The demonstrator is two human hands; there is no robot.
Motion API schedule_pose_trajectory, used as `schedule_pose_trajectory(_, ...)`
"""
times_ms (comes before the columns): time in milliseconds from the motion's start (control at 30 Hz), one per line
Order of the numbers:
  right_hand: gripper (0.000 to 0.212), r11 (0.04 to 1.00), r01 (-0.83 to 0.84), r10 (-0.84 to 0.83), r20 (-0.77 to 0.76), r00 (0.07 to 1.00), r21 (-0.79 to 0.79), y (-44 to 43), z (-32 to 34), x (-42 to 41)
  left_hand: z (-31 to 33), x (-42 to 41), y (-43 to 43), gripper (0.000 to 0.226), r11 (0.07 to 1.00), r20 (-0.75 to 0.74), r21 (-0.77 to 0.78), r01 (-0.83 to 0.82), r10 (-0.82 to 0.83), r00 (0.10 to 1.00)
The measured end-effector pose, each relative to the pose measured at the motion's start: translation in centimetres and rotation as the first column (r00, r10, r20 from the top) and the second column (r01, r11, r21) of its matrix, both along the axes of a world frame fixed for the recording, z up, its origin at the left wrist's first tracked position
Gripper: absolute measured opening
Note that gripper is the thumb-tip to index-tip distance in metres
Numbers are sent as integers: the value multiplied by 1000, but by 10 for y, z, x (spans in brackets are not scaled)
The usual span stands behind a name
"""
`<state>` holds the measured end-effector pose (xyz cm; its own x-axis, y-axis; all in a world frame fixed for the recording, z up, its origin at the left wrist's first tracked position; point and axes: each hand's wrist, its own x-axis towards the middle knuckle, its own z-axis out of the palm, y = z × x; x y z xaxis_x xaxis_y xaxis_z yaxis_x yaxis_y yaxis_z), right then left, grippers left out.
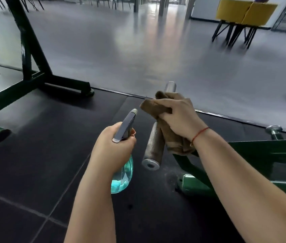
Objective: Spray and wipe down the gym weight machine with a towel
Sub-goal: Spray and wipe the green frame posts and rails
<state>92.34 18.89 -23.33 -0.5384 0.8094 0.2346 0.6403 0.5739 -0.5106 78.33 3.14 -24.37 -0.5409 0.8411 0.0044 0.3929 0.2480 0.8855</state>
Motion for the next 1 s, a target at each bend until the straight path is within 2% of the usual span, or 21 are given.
schedule_pose_trajectory(133, 35, 996, 91, -92, 86, 992, 9, 0, -9, -14, -4, -9, 18, 10, 997, 21, 1, 73, -73, 997)
schedule_pose_trajectory(233, 36, 983, 182, -182, 108, 977, 4, 33, -7, -25, -5, -19, 35, 12, 992, 52, -5, 127, -126, 991)
schedule_pose_trajectory(333, 36, 971, 240, -234, 211, 949, -4, 74, -2, -40, -1, -28, 45, 7, 980, 70, -5, 198, -197, 978)
schedule_pose_trajectory(467, 38, 962, 274, -255, 319, 913, -15, 99, 4, -55, 6, -37, 53, 20, 961, 27, -15, 275, -275, 961)
schedule_pose_trajectory(567, 38, 961, 270, -240, 298, 924, -61, 95, 7, -51, 12, -41, 59, 23, 950, 0, -38, 310, -310, 951)
schedule_pose_trajectory(733, 41, 962, 233, -199, 224, 954, -141, 77, 6, -37, 21, -44, 74, 23, 939, 61, -39, 340, -338, 939)
schedule_pose_trajectory(833, 38, 961, 231, -209, 145, 967, -154, 76, -3, -29, 20, -43, 87, 20, 936, 20, -46, 349, -349, 937)
schedule_pose_trajectory(1000, 40, 971, 188, -164, 159, 973, -150, 118, -10, -29, 19, -41, 113, 17, 952, -66, -48, 303, -306, 950)
